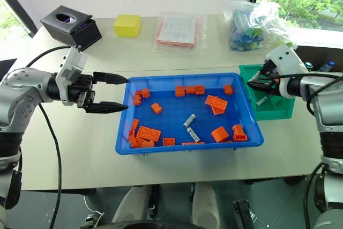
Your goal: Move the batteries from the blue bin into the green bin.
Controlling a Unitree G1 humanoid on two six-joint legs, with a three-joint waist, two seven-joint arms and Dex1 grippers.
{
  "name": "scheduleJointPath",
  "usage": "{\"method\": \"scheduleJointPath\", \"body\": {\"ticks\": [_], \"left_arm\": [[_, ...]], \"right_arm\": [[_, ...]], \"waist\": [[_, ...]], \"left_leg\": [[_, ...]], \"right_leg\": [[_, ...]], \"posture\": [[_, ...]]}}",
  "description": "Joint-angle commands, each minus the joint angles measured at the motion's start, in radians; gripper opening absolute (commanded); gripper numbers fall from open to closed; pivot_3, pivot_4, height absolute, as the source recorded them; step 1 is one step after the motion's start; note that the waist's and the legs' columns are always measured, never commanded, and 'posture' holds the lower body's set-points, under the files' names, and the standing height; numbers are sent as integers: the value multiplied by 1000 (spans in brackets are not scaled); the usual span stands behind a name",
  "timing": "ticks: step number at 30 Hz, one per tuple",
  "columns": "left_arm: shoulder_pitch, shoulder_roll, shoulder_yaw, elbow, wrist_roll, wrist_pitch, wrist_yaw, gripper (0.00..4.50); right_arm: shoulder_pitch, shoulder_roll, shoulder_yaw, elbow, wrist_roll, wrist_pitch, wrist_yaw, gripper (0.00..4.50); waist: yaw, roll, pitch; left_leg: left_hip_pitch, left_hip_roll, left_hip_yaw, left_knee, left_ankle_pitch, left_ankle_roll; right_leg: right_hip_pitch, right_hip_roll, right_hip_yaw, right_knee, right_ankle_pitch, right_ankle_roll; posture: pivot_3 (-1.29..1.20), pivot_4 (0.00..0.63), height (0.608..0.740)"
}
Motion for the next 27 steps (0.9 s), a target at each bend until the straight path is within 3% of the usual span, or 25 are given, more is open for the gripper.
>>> {"method": "scheduleJointPath", "body": {"ticks": [1,3,6,12,17,27], "left_arm": [[-31,2,5,-1,8,-18,-9,4500],[-36,-1,2,2,10,-19,-11,4500],[-39,-5,0,3,12,-18,-13,4500],[-48,-6,1,9,17,-18,-18,4500],[-40,-3,7,-3,17,-15,-15,4500],[-22,11,24,-19,10,-6,-7,4500]], "right_arm": [[39,-29,-66,-1,-4,-41,-23,2237],[53,-20,-81,4,3,-32,-39,3317],[46,-14,-76,1,2,-47,-54,4480],[-70,15,-50,-38,55,-40,-37,4480],[-121,129,22,-227,166,157,-53,4480],[12,347,160,-480,234,414,-227,4480]], "waist": [[1,0,0],[4,0,0],[6,0,0],[3,0,0],[5,0,0],[19,-1,0]], "left_leg": [[0,0,0,0,0,0],[0,0,0,0,0,0],[0,0,0,0,0,0],[0,0,0,0,0,0],[0,1,-3,0,0,0],[-1,-1,-6,0,0,0]], "right_leg": [[0,0,0,0,0,0],[0,0,0,0,0,0],[0,-1,0,0,0,0],[0,-1,0,0,0,0],[0,1,0,0,0,0],[0,-1,0,0,0,0]], "posture": [[0,150,692],[0,150,692],[0,150,692],[0,150,692],[0,150,692],[0,150,692]]}}
